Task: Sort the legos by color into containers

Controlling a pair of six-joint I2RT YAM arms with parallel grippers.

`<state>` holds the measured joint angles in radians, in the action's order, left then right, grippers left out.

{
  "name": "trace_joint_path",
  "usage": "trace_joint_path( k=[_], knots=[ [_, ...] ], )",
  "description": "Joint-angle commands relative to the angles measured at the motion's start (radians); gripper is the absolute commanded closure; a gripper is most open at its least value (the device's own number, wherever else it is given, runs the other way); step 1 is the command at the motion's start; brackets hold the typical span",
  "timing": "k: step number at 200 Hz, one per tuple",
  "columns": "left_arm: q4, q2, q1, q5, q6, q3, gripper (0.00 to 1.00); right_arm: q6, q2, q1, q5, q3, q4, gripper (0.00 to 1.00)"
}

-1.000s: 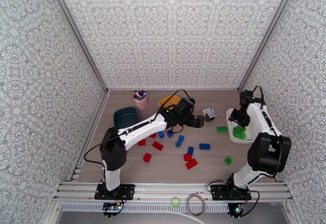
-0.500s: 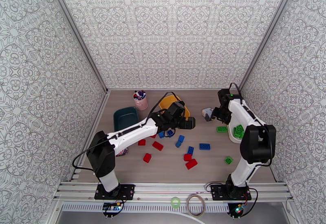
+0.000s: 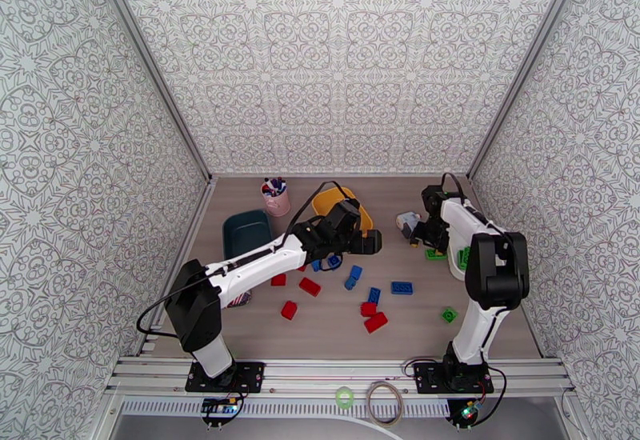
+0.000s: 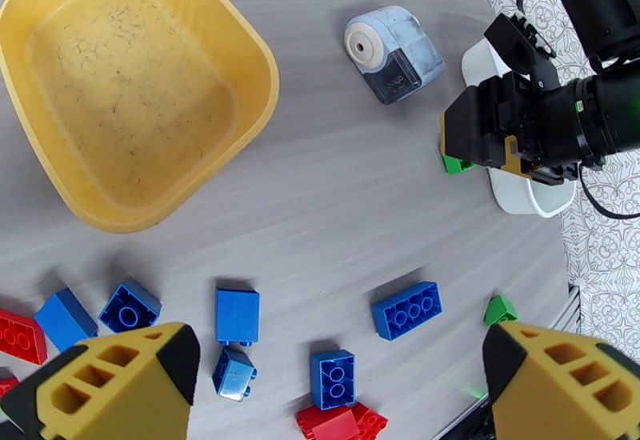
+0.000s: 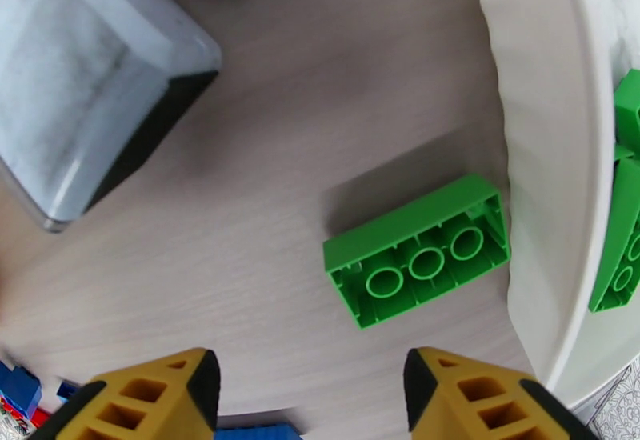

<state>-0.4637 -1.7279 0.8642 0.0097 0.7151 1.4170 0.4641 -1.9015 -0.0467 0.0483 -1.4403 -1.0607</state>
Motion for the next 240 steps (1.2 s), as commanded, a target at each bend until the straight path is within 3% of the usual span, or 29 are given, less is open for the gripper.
trace_joint_path(
  k=[1, 81, 183, 240],
  knots=[
    [0.019, 0.033, -0.016, 0.007, 0.012, -0.021, 0.01, 0.009, -0.032, -0.004, 0.013, 0.016, 0.018, 0.34],
    [0.031, 0.045, -0.029, 0.02, 0.017, -0.05, 0.01, 0.028, -0.061, -0.013, 0.0, 0.024, 0.029, 0.33],
    [0.051, 0.048, -0.024, 0.024, 0.027, -0.06, 0.01, 0.087, -0.013, -0.173, -0.083, 0.053, 0.06, 0.35],
    [0.056, 0.069, -0.016, 0.01, 0.032, -0.073, 0.01, -0.037, 0.023, -0.149, 0.054, -0.074, -0.064, 0.27]
  ],
)
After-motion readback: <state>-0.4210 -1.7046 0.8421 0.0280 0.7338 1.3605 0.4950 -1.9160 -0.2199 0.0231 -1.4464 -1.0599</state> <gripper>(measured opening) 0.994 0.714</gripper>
